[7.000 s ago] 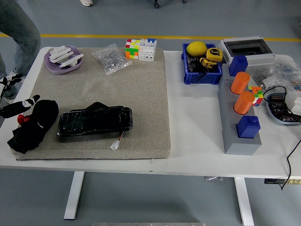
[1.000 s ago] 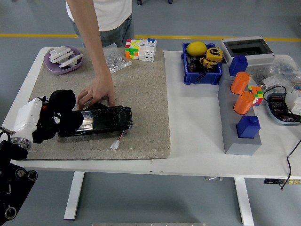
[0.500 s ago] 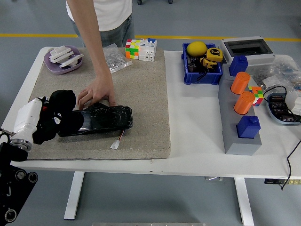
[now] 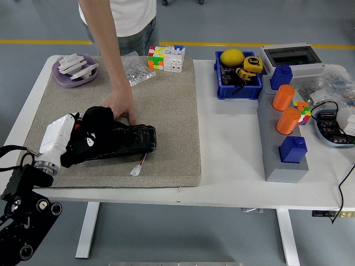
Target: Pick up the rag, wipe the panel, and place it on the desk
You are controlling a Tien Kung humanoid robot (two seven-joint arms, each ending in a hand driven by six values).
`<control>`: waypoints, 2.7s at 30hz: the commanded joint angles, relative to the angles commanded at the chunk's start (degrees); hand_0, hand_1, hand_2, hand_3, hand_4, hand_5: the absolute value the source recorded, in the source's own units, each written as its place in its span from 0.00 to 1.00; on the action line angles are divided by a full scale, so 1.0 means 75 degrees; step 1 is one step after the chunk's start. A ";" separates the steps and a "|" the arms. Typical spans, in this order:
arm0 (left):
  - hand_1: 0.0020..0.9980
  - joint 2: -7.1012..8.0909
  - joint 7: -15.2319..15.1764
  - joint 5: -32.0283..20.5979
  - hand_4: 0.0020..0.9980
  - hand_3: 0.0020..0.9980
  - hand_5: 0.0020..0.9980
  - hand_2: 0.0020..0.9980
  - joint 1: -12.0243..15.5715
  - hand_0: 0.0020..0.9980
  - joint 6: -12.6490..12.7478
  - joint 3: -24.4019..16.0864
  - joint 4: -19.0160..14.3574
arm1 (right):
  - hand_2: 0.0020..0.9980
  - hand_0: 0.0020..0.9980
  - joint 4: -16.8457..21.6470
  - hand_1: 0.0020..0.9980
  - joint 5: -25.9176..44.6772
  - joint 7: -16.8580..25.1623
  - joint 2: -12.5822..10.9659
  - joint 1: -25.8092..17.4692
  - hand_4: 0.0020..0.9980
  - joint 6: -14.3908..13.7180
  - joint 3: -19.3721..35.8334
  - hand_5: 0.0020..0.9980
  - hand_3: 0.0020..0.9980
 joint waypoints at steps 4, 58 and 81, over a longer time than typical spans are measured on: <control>0.22 -0.0044 0.0032 -0.0007 0.15 0.50 0.00 0.52 -0.0257 0.29 -0.0017 0.0460 0.0099 | 0.58 0.69 0.0000 0.61 -0.0024 0.0006 -0.0003 0.0010 0.97 0.0006 0.0023 0.41 0.56; 0.29 0.0141 0.0331 0.0274 0.23 0.51 0.00 0.53 0.0043 0.30 0.0000 0.0377 -0.0262 | 0.58 0.69 0.0000 0.61 -0.0053 0.0031 -0.0019 -0.0025 0.97 0.0019 0.0077 0.41 0.57; 0.31 0.0295 0.0230 0.0501 0.23 0.51 0.00 0.53 0.0712 0.30 0.0082 -0.0992 -0.0318 | 0.58 0.69 0.0000 0.61 0.0158 0.0036 0.0016 -0.0042 0.98 0.0023 -0.0104 0.42 0.57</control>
